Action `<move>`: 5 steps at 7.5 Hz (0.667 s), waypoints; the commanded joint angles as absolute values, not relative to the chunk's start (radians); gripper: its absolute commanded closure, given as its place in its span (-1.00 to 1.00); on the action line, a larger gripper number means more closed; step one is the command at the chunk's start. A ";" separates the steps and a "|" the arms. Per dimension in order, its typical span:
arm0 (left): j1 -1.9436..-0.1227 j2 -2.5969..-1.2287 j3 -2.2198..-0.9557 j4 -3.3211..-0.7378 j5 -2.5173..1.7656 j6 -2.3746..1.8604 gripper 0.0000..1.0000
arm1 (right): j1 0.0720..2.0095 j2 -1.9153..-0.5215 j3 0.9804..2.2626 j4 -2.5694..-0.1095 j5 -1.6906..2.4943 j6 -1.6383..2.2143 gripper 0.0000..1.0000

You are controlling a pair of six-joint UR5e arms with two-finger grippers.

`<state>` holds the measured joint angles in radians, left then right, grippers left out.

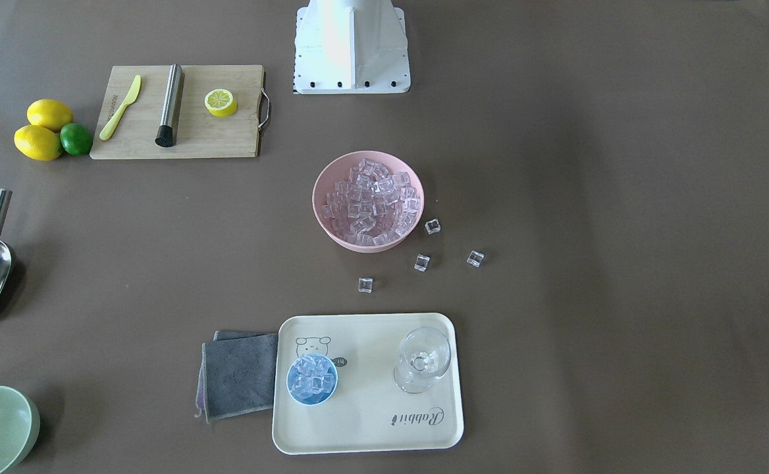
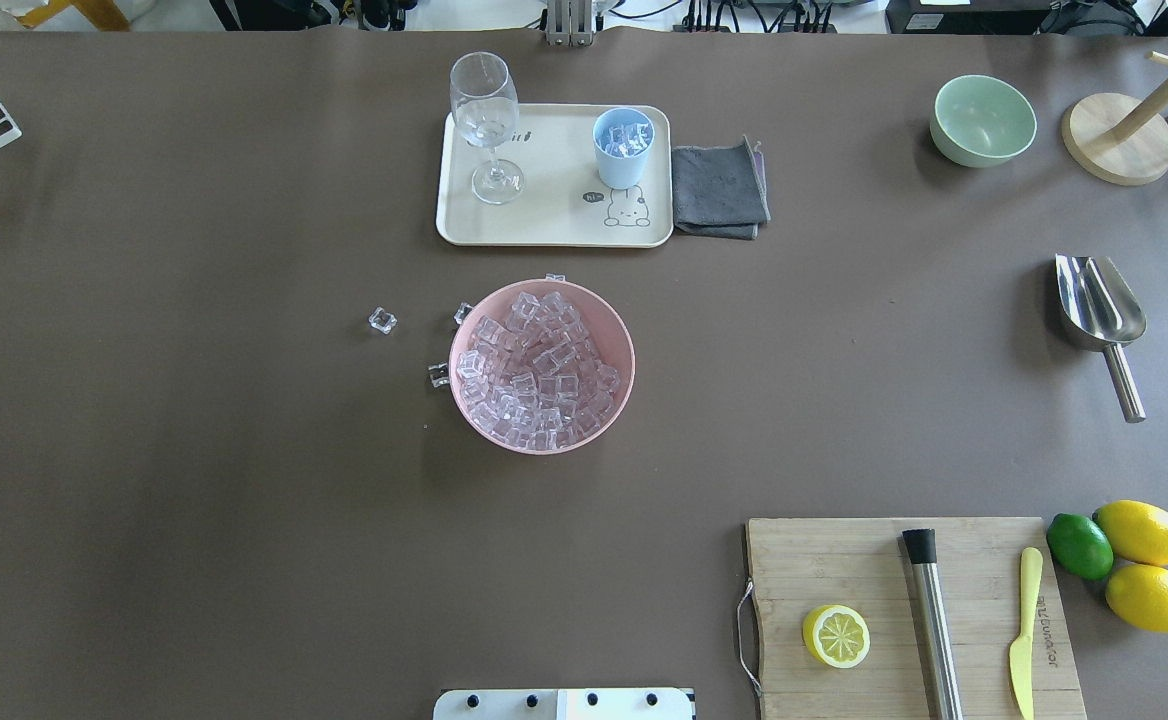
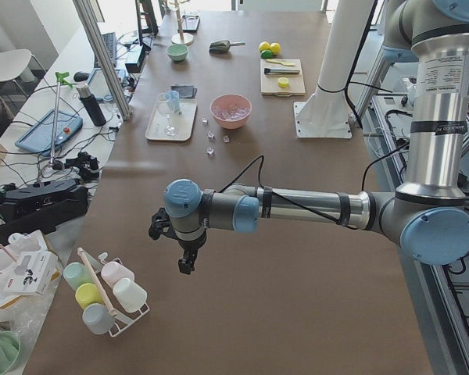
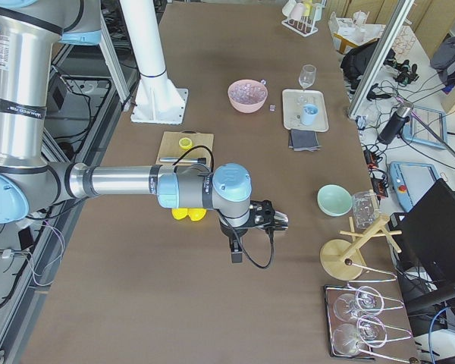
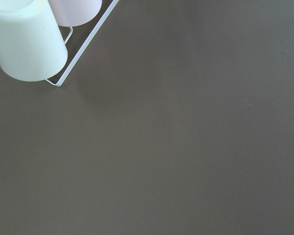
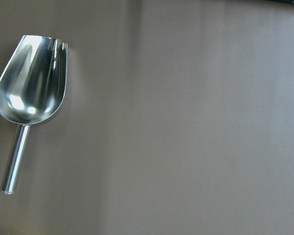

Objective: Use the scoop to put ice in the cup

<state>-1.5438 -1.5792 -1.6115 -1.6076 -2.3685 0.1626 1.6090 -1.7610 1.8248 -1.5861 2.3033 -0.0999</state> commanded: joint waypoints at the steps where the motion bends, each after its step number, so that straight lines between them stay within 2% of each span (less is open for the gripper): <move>1: -1.539 -1.580 -1.612 -1.608 -2.368 0.163 -1.00 | 1.646 -1.752 1.825 -1.634 2.313 -0.101 -1.00; 5: -1.520 -1.582 -1.612 -1.608 -2.368 0.163 -0.99 | 1.649 -1.749 1.841 -1.704 2.313 -0.100 -1.00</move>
